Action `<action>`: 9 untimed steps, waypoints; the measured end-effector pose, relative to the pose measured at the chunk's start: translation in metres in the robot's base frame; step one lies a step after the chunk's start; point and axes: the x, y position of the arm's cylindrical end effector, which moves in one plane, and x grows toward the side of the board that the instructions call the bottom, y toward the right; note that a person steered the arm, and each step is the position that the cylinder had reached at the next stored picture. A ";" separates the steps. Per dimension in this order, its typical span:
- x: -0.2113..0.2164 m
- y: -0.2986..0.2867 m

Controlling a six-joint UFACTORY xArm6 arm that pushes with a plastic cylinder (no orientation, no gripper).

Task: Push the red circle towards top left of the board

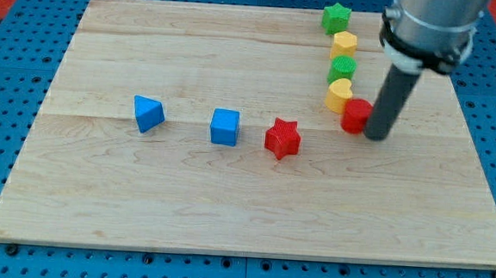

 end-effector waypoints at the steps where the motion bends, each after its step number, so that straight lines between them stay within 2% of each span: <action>1: -0.006 -0.011; 2: -0.033 -0.006; 3: -0.028 -0.071; 5: -0.058 -0.204; 6: -0.089 -0.219; 7: -0.088 -0.220; 9: -0.131 -0.249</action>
